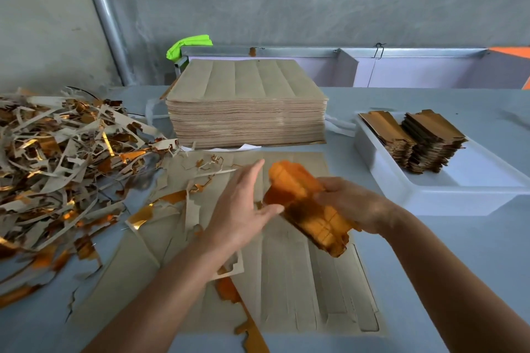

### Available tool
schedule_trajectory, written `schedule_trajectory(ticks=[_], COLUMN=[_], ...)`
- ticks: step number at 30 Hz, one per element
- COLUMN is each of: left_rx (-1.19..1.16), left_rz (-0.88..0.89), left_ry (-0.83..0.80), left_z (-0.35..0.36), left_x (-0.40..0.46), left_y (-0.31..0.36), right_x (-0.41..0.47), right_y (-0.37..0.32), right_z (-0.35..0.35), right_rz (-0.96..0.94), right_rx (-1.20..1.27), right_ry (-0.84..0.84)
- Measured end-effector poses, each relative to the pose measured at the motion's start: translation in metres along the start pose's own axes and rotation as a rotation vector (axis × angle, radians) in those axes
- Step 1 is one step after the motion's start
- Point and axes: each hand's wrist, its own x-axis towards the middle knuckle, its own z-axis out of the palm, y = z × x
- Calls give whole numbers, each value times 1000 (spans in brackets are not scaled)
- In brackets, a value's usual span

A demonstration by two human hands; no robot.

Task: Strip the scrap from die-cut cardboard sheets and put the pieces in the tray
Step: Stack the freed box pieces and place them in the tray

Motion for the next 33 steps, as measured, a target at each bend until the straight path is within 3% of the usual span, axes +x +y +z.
schedule_trajectory(ticks=[4, 8, 12, 16, 20, 26, 33], left_rx=[-167, -175, -189, -235, -432, -697, -799], left_rz=[-12, -63, -33, -21, -134, -298, -381], left_ry=[-171, -179, -87, -13, 87, 297, 454], left_z=[8, 22, 26, 29, 43, 57, 65], left_x=[11, 0, -5, -9, -18, -23, -23], left_y=[5, -15, -23, -25, -22, -4, -1], right_x=[4, 4, -8, -23, -15, 0, 2], right_y=[-10, 4, 34, 58, 64, 54, 56], right_z=[16, 15, 6, 16, 49, 77, 76], right_rz=[-35, -139, -156, -95, -80, -116, -87], right_rx=[-393, -577, -375, 264, 494, 613, 637], right_ry=[-170, -1, 253, 514, 642, 865, 935])
